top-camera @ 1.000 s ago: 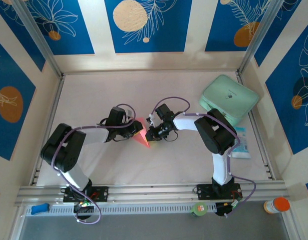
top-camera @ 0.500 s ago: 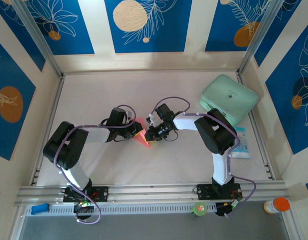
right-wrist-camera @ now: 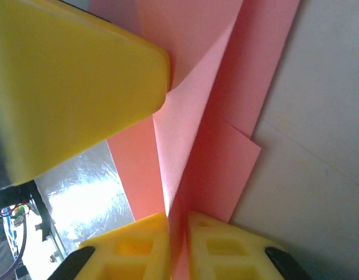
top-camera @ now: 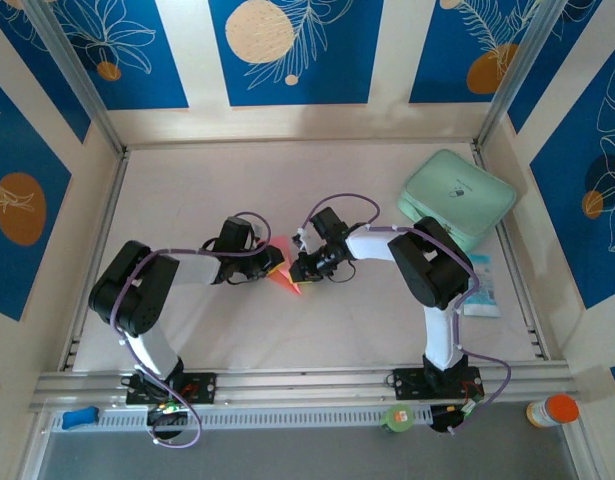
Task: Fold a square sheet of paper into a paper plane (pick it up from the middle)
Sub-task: Fourth fold the wing at the center of the table.
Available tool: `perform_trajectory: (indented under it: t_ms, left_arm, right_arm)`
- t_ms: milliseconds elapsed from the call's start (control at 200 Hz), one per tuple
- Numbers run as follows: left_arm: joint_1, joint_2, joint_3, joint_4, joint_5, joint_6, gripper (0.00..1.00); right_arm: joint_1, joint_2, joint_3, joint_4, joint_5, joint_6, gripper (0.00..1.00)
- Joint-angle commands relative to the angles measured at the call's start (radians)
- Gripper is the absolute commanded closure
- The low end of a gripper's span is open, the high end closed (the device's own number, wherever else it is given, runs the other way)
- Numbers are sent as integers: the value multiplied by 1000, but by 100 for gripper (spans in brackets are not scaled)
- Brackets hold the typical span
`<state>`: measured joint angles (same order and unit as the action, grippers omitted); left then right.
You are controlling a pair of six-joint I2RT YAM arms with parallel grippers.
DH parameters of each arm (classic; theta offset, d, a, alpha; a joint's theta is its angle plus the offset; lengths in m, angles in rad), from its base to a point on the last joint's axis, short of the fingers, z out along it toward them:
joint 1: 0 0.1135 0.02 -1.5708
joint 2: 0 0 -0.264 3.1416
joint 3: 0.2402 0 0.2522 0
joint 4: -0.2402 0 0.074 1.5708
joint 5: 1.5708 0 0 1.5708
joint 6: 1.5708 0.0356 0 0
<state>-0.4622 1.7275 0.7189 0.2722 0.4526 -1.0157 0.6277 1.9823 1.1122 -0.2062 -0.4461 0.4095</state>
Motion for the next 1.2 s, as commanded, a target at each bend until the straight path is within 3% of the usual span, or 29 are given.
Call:
perform_trajectory:
  t_ms: [0, 570, 790, 1196]
  left_arm:
    - [8, 5, 11, 4, 18, -2, 76]
    - [69, -71, -33, 84, 49, 13, 73]
    - [63, -30, -34, 146, 102, -1, 74]
    - [48, 30, 11, 147, 128, -1, 74]
  right_arm:
    - [-8, 35, -23, -39, 24, 2, 87]
    - [-19, 40, -38, -35, 47, 0, 91]
    - [-17, 41, -38, -26, 49, 0, 91]
    - [-19, 36, -40, -19, 45, 1, 84]
